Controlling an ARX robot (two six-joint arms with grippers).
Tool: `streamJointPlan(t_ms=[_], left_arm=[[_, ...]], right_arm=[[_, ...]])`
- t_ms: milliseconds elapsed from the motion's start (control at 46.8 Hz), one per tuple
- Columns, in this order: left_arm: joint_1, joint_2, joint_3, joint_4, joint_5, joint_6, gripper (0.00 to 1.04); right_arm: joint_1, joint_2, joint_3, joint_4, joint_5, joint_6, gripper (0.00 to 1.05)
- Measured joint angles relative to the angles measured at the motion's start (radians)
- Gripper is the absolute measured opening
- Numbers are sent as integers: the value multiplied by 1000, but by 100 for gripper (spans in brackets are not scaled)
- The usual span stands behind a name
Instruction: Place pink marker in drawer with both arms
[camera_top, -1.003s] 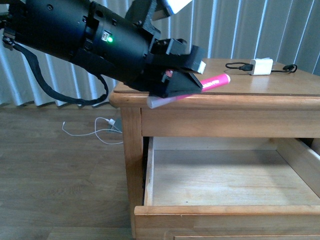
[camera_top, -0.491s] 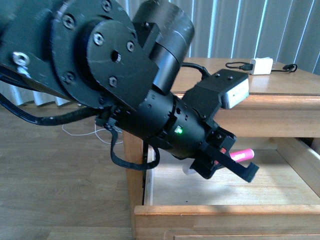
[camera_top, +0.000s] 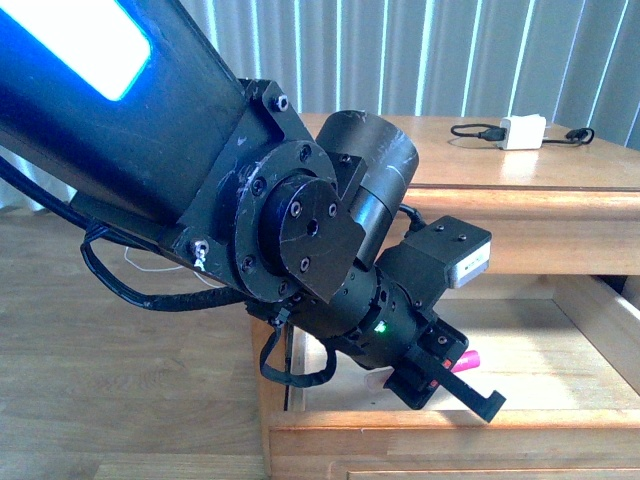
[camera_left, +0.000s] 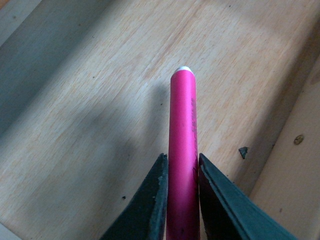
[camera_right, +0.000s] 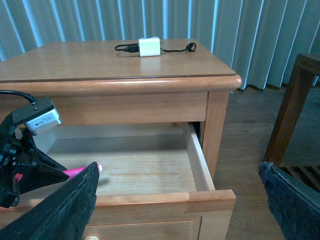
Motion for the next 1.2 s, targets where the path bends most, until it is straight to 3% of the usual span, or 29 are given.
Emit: streamJointPlan(t_ms=[299,470,982,1196], left_arm=[[33,-39,-37,72,5,-28,67],[93,-179,-98,130,59,-90,100],[339,-753,-473,261,85,-333,99],[520,-1009,-644,219,111,-350,99]], right_arm=[[0,0,0,0,0,0,96],[0,0,0,0,0,0,96],[0,0,0,0,0,0,96],[0,0,0,0,0,0,96]])
